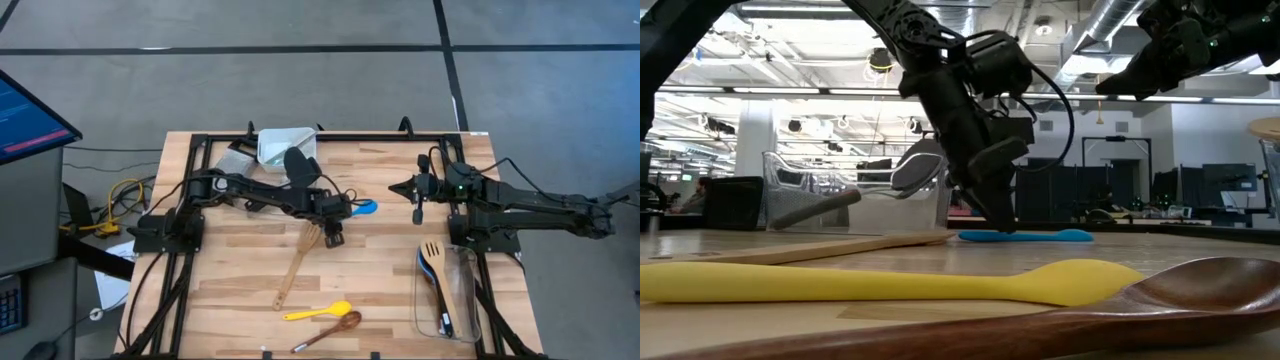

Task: Pick & Place Kitchen Items
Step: Put the blue spoon into the bottom transparent bin

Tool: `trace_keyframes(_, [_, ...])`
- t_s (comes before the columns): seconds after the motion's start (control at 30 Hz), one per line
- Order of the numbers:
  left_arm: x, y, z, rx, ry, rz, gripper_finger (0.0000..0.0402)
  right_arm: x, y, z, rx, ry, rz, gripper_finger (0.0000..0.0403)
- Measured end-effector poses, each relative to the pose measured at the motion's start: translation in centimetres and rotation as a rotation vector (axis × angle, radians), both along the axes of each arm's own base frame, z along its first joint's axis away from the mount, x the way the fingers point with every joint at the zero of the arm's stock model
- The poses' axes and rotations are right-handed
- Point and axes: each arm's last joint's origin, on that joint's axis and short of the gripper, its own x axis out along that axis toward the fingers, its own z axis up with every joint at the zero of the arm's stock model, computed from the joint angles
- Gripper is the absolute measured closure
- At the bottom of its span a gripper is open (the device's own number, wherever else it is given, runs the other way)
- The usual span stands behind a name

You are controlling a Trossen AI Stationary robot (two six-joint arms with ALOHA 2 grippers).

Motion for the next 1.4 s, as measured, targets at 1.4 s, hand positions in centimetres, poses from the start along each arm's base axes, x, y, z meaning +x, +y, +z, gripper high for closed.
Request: trace_keyframes(1.4, [-0.3,1.2,0.6,0.07,-0.068,0.062,0.0286,0.0,0.0,0.0,0.001,0.003,0.0,0.0403])
